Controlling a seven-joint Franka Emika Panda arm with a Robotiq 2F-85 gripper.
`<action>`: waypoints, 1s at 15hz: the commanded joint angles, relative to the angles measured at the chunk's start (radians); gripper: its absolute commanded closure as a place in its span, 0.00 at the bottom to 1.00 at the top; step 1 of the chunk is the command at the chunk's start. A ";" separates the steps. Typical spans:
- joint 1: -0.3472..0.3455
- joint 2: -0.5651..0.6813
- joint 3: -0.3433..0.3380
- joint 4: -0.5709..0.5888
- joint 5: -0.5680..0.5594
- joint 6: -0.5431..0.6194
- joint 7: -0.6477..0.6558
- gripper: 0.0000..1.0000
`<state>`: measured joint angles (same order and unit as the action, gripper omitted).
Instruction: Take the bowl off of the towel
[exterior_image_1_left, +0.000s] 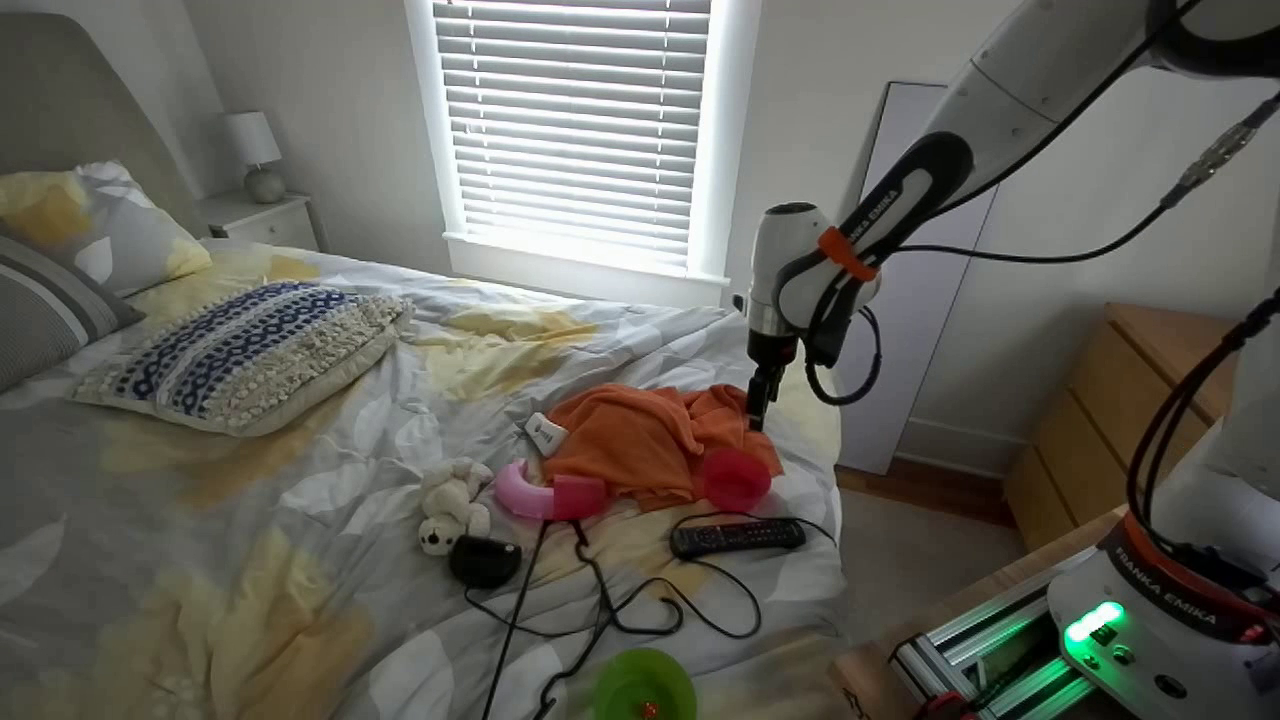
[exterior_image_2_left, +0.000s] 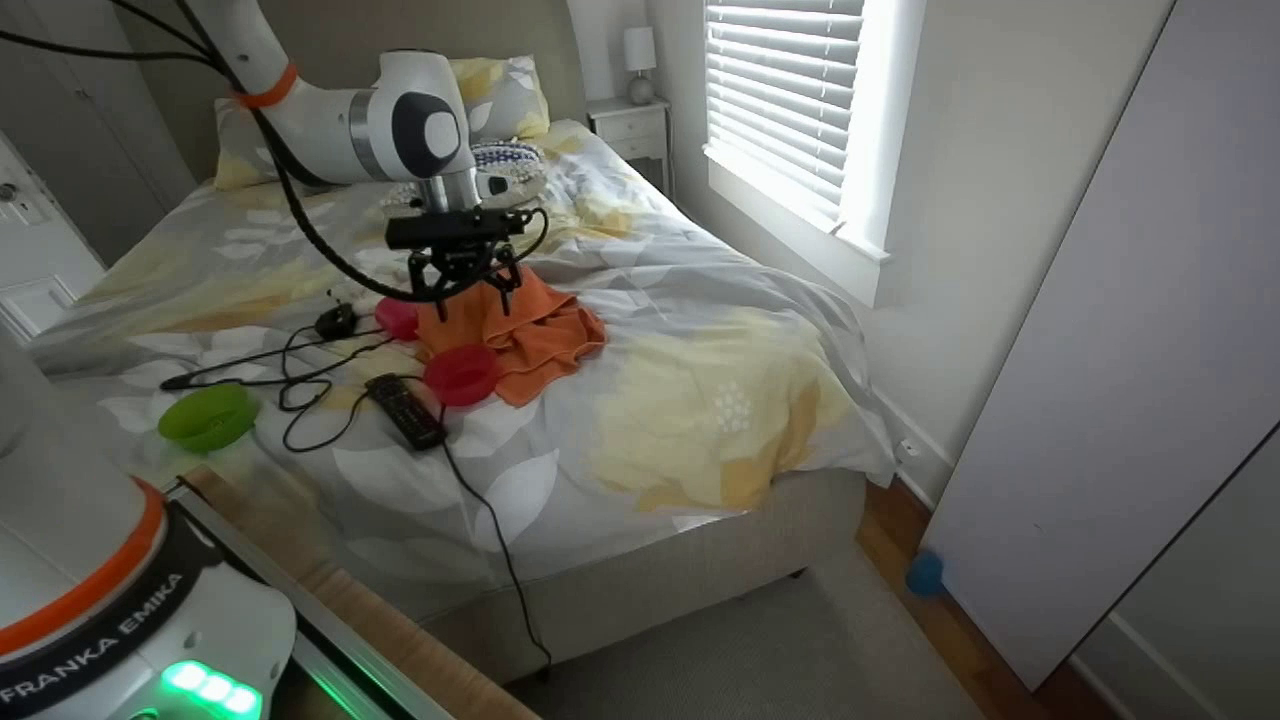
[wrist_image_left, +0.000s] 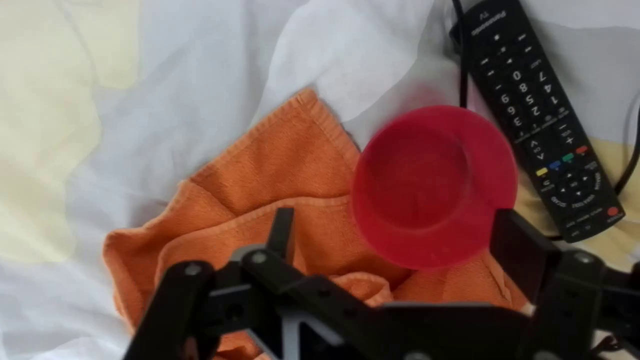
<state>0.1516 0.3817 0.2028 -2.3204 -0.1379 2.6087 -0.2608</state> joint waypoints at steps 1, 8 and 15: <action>-0.015 0.152 0.034 0.099 0.032 0.023 -0.064 0.00; -0.016 0.308 0.036 0.218 0.012 -0.001 -0.091 0.19; -0.012 0.359 0.016 0.271 -0.019 -0.009 -0.090 0.71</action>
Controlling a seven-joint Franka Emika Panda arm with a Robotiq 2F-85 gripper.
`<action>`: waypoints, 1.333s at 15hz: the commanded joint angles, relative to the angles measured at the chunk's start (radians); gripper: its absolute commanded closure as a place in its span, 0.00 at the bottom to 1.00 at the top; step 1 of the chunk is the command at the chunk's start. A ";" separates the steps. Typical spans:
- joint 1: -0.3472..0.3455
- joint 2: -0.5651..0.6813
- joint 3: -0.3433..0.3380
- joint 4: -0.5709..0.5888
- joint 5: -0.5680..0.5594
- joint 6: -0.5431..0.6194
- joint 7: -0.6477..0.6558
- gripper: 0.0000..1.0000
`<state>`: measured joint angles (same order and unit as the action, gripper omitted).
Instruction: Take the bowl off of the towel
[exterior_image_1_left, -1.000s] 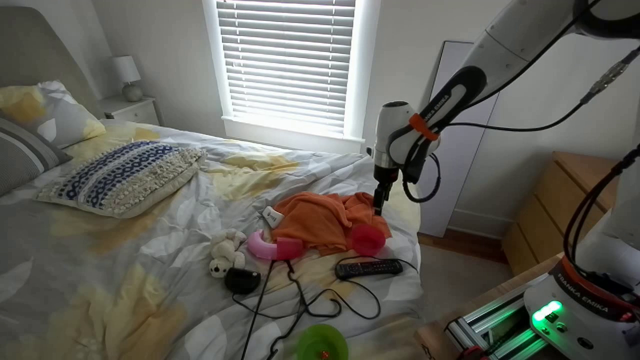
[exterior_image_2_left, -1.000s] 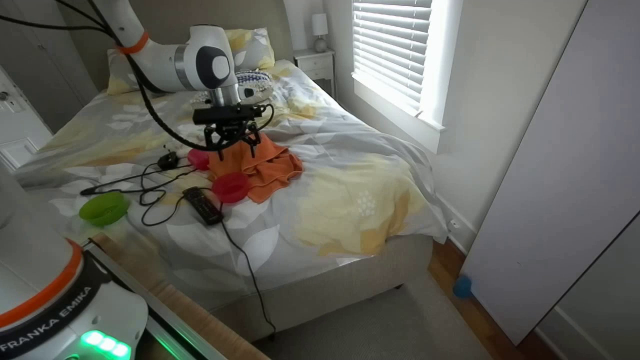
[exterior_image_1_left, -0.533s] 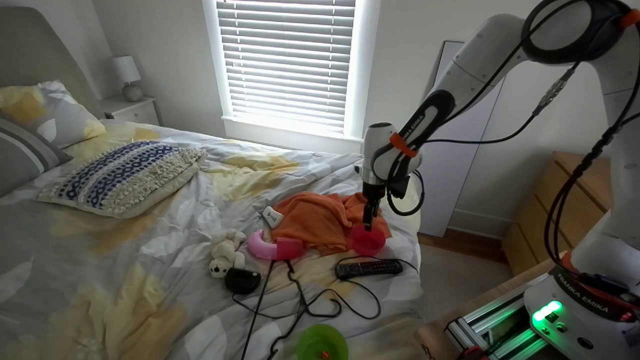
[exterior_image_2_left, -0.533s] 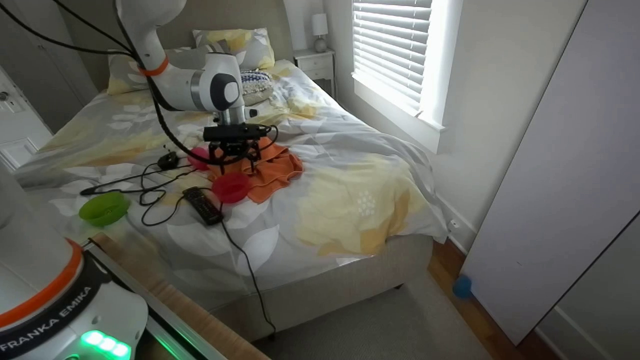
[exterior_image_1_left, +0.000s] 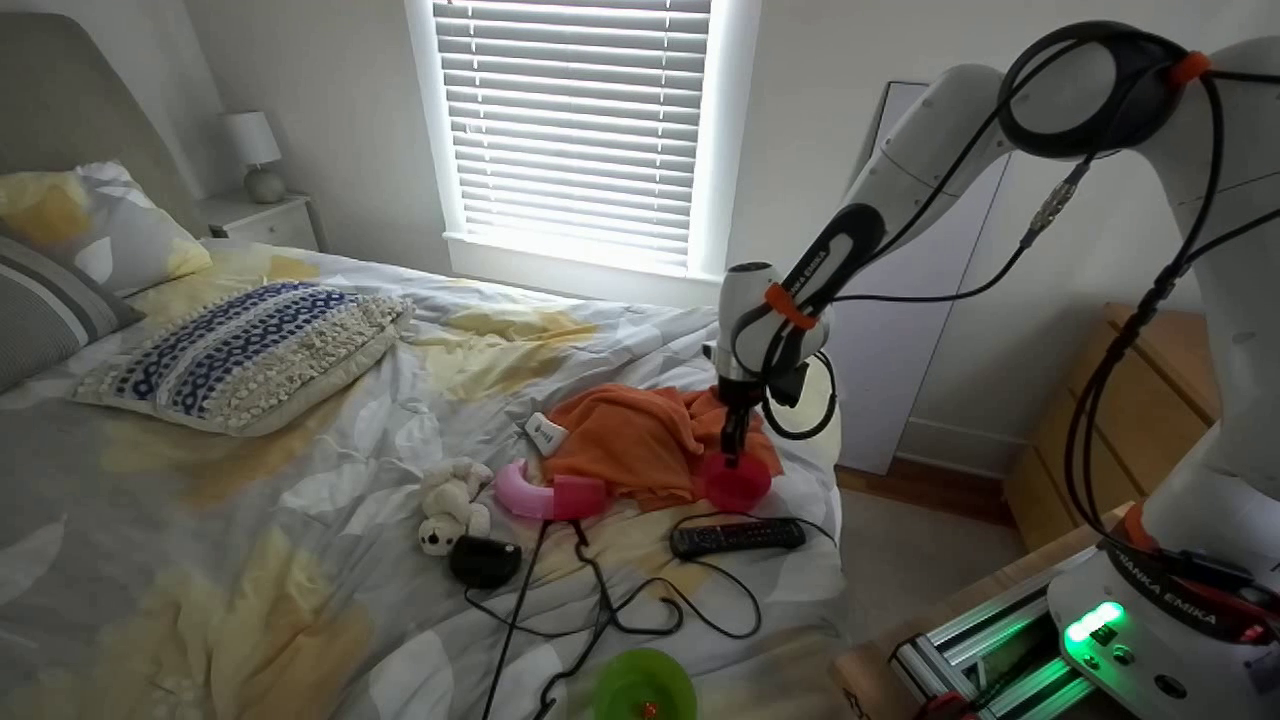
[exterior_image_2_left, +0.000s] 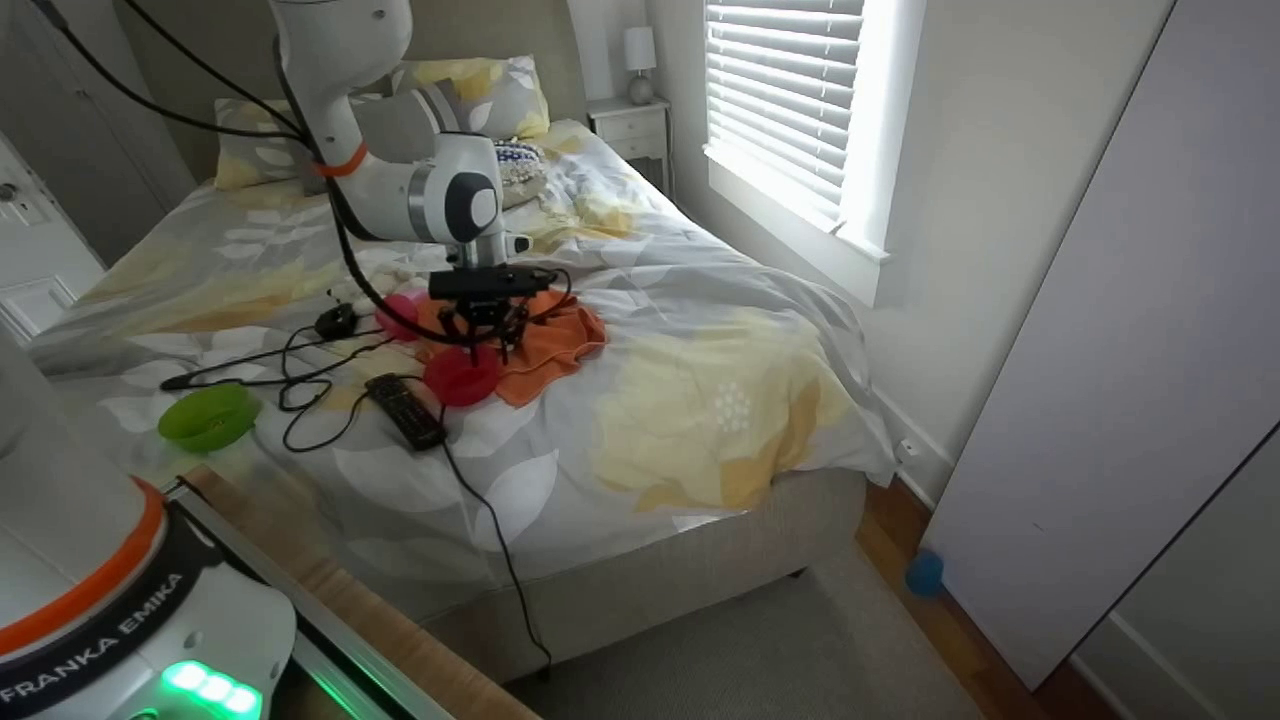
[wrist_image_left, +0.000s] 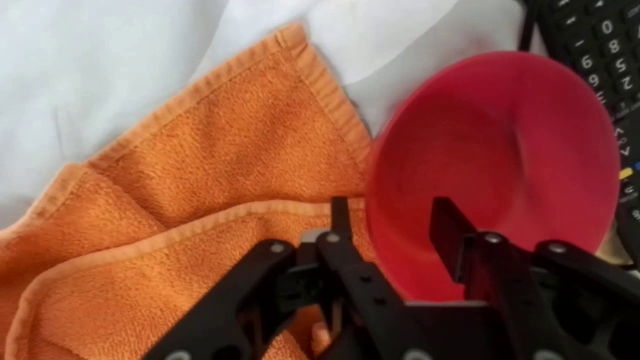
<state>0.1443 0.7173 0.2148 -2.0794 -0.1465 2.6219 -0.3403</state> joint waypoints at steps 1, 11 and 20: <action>-0.007 0.021 0.006 0.031 -0.008 -0.025 -0.010 0.79; -0.063 -0.108 0.072 0.067 0.102 -0.285 -0.025 0.99; -0.091 -0.106 0.055 0.347 0.354 -0.402 0.044 0.99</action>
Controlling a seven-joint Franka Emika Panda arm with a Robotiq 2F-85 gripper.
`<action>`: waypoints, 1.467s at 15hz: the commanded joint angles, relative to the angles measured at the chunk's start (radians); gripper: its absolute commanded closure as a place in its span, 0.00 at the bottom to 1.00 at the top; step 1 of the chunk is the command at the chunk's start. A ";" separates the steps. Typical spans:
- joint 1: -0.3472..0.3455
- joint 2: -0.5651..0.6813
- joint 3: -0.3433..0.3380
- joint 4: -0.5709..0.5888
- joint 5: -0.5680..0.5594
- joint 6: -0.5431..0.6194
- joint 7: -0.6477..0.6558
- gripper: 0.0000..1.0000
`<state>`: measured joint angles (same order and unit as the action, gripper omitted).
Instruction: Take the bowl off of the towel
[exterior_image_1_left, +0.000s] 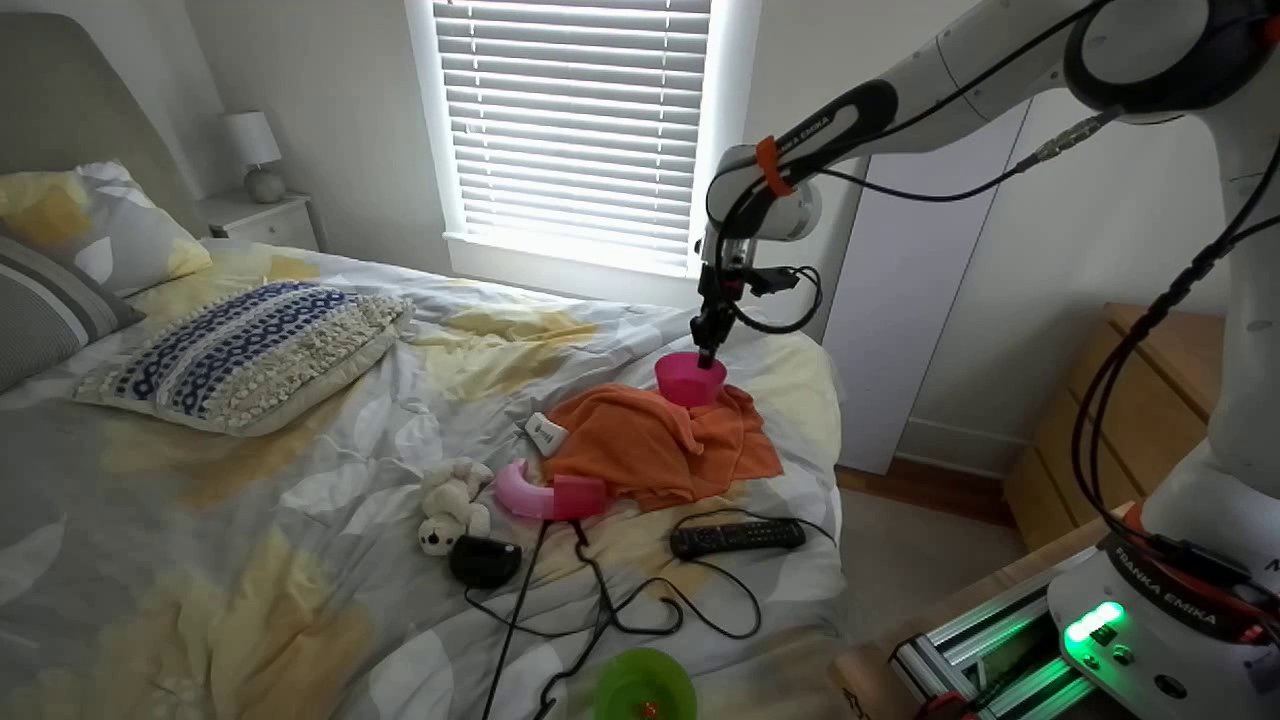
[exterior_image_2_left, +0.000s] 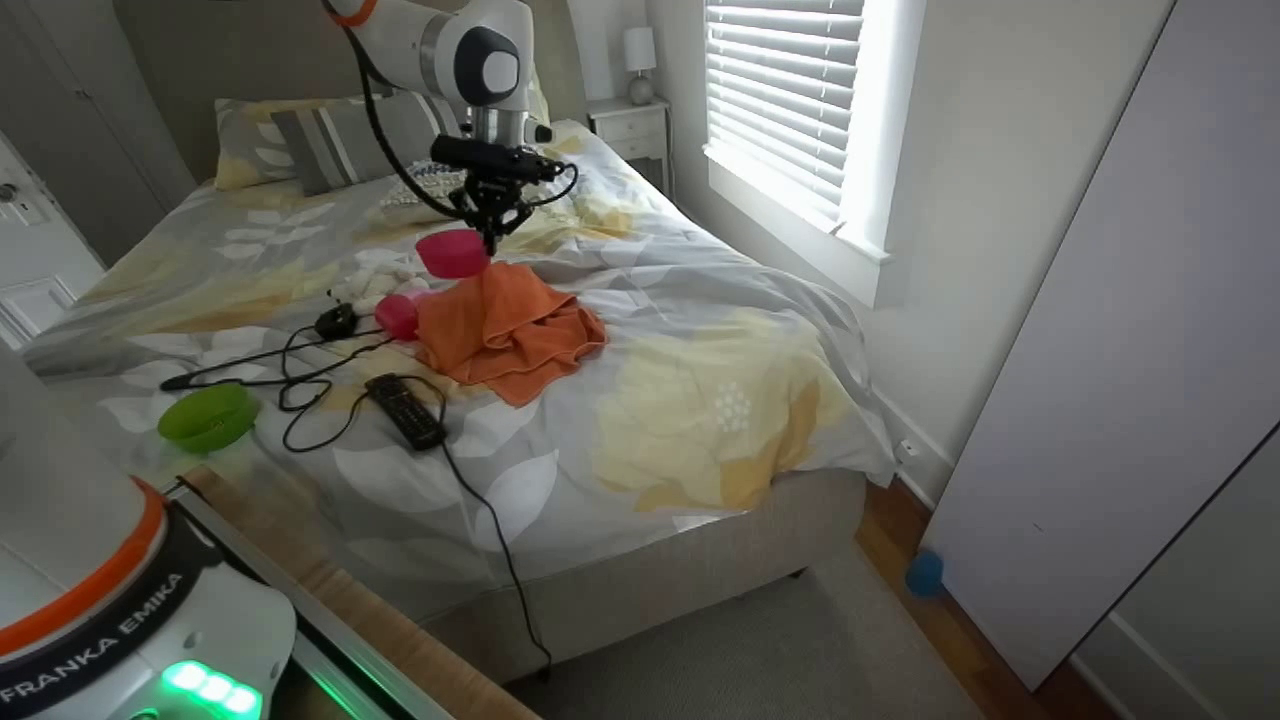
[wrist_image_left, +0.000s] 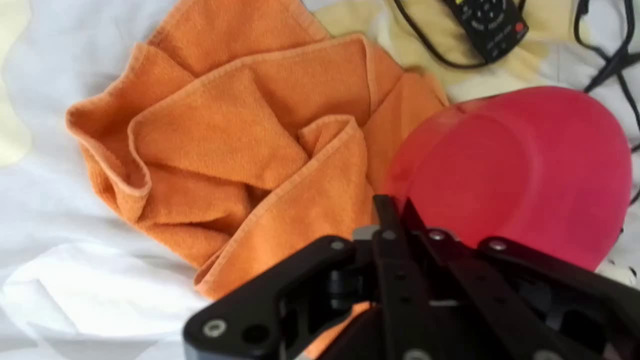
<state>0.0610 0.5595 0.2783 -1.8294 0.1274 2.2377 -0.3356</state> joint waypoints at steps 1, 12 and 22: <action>-0.003 0.063 -0.028 0.120 0.093 0.000 0.080 0.99; -0.034 0.167 -0.097 0.235 0.151 0.123 0.234 0.97; 0.031 0.253 -0.158 0.379 0.098 0.055 0.392 0.99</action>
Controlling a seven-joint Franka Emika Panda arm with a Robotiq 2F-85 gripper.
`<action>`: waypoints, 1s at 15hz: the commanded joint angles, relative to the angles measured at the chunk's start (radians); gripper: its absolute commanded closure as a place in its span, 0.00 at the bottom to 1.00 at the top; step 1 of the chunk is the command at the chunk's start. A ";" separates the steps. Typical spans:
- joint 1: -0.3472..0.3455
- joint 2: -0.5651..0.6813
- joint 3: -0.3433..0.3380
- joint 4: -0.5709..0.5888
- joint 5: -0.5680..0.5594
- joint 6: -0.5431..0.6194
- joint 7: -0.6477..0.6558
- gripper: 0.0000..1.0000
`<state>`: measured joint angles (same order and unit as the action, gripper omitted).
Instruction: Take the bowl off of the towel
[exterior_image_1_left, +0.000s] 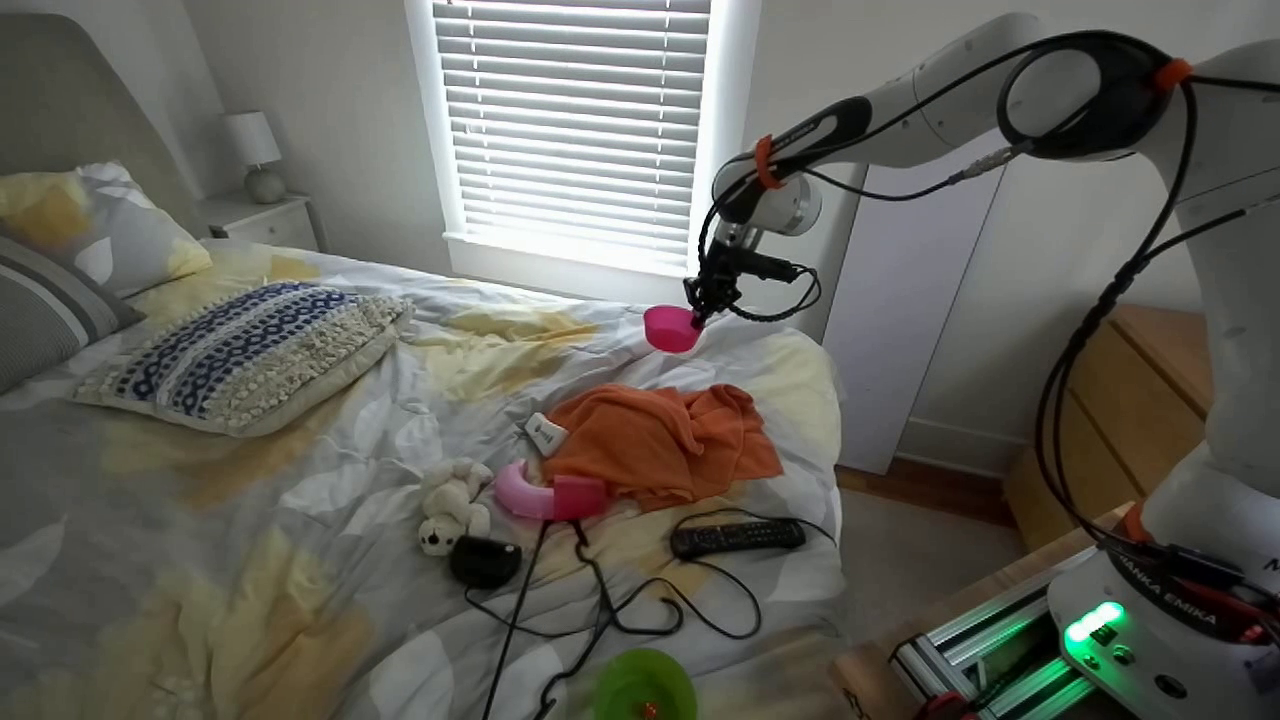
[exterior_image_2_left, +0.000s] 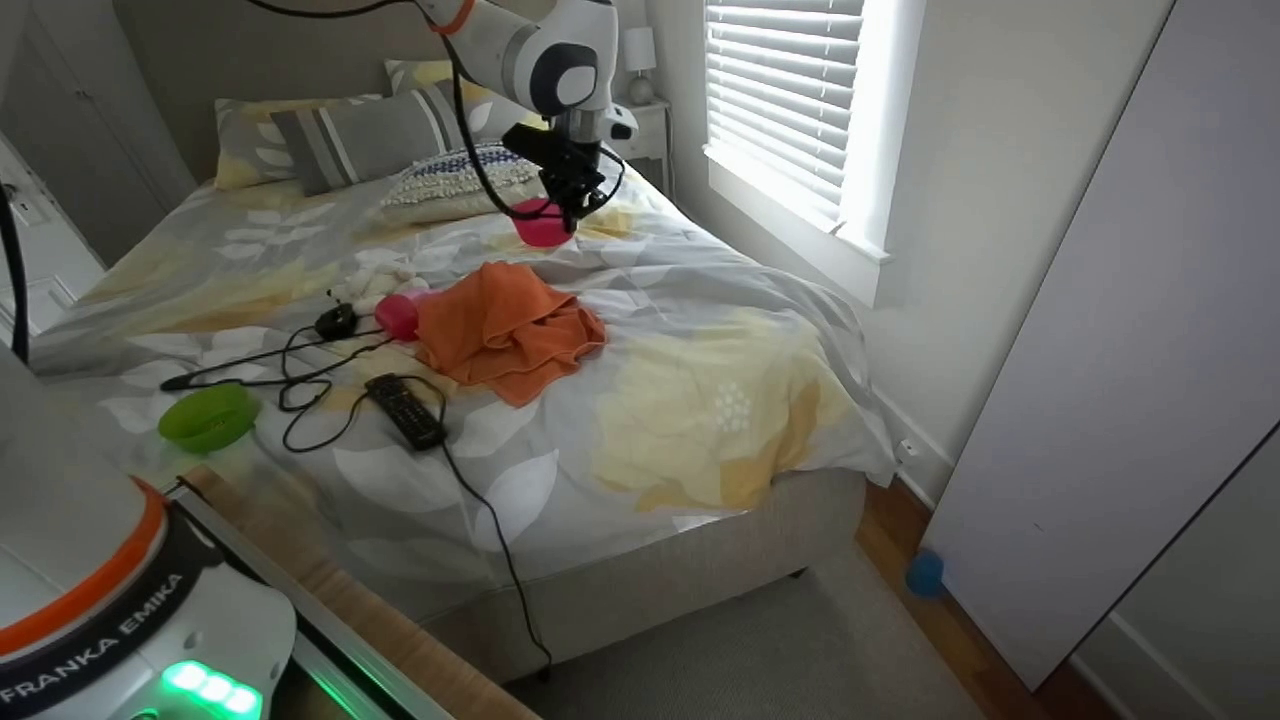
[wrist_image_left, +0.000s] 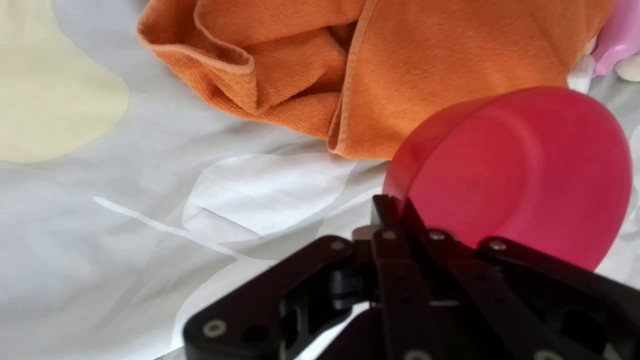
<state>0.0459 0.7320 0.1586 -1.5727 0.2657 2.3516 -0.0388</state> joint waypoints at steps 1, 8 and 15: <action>0.065 0.111 -0.058 0.162 -0.058 -0.069 0.140 0.99; 0.136 0.338 -0.133 0.453 -0.102 -0.164 0.408 0.99; 0.139 0.520 -0.219 0.677 -0.098 -0.160 0.713 0.99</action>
<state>0.1721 1.1542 -0.0183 -1.0406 0.1731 2.2307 0.5444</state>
